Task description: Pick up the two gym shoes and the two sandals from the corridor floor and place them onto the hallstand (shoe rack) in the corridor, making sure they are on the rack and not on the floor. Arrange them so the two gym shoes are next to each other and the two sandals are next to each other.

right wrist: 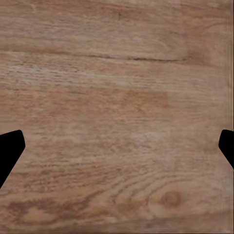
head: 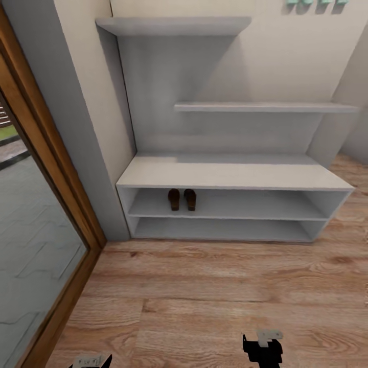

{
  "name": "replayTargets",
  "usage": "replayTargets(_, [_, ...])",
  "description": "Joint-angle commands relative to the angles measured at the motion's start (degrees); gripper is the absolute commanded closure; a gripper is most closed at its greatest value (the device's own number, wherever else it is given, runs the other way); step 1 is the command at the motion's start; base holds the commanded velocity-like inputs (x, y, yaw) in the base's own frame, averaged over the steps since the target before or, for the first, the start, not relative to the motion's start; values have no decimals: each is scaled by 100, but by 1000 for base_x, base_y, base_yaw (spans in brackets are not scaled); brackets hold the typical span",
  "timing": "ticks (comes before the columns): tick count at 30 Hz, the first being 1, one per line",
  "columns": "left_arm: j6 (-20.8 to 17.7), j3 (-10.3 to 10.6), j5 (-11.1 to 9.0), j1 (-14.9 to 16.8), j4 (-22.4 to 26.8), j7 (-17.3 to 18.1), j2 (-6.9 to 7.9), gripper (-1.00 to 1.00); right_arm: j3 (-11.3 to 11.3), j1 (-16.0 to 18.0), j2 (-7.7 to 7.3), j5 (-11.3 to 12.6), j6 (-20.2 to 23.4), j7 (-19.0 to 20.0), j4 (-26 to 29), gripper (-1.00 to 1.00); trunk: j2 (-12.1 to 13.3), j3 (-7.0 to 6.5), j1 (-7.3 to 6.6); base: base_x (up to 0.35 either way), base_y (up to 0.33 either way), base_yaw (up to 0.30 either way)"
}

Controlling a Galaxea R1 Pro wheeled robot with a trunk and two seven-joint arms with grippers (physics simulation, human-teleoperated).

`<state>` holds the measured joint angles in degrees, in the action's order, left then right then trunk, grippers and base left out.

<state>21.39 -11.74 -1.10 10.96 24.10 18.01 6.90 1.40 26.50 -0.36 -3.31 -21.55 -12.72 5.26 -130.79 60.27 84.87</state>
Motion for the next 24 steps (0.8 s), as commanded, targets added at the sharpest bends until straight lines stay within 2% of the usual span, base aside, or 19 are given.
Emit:
replayTargets(1, [8, -39, -12, 2, -6, 56, -3, -100, 12, 5, 1, -33, -7, -36, -7, -100, -2, 4, -1, 0, 0, -291])
replayTargets(24, [27, -45, -13, 2, -41, -16, 4, -100, -15, 5, -34, -14, -16, -46, 11, -100, -2, 2, -1, 0, 0, -296])
